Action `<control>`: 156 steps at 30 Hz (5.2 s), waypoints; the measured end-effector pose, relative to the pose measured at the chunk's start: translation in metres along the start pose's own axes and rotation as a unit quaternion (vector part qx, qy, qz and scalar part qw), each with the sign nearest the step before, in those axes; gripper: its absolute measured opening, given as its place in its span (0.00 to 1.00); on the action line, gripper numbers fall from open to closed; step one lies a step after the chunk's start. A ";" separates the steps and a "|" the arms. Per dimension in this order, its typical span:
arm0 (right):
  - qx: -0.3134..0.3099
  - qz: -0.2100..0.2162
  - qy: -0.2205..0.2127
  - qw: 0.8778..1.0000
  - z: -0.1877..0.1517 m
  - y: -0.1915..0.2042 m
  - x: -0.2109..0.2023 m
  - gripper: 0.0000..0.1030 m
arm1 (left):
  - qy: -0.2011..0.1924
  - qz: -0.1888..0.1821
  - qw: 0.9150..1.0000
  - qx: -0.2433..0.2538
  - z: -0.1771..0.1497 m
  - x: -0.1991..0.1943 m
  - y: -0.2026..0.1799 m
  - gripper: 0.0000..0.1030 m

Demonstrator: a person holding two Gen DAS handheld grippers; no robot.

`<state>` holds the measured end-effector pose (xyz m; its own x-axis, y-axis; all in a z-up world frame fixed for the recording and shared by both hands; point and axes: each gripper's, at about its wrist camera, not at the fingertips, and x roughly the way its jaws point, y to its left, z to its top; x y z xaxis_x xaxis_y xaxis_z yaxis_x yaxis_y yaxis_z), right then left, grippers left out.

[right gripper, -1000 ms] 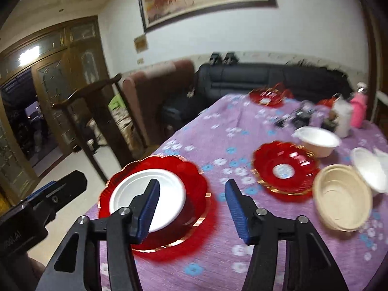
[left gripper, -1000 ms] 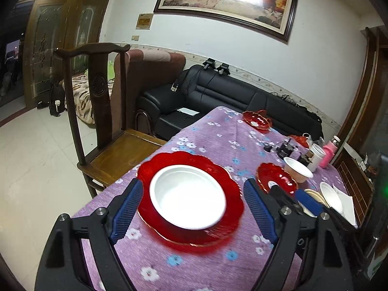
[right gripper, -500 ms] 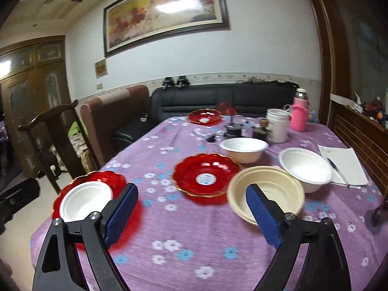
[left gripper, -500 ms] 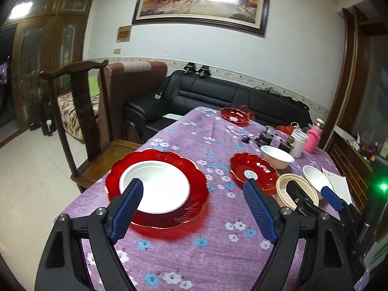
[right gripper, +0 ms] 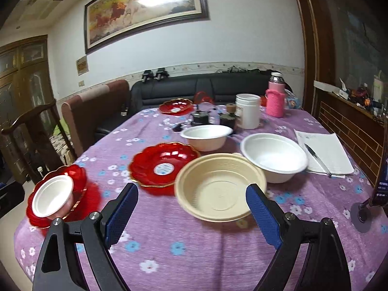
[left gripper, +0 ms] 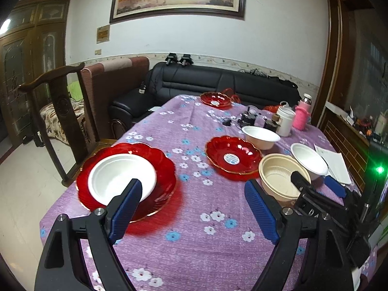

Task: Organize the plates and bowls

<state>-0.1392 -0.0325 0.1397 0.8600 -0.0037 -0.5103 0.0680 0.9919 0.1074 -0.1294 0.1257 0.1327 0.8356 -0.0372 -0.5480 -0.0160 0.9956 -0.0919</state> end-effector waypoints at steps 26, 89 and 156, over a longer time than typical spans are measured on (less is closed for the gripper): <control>0.153 0.020 0.088 0.984 0.005 -0.123 0.070 0.70 | 0.089 -0.040 0.995 0.019 -0.002 0.068 -0.059 0.83; 0.034 0.125 0.384 0.914 0.066 -0.015 0.281 0.15 | 0.306 -0.054 0.950 -0.021 0.061 0.322 -0.045 0.75; -0.102 0.176 0.308 0.929 0.022 0.237 0.154 0.19 | 0.193 0.024 0.967 -0.165 0.028 0.117 0.198 0.60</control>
<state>0.0206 0.1988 0.1048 0.3530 0.3370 -0.8728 -0.3135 0.9215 0.2290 -0.0193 0.3212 0.0738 0.5636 -0.0832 -0.8218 -0.2772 0.9182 -0.2830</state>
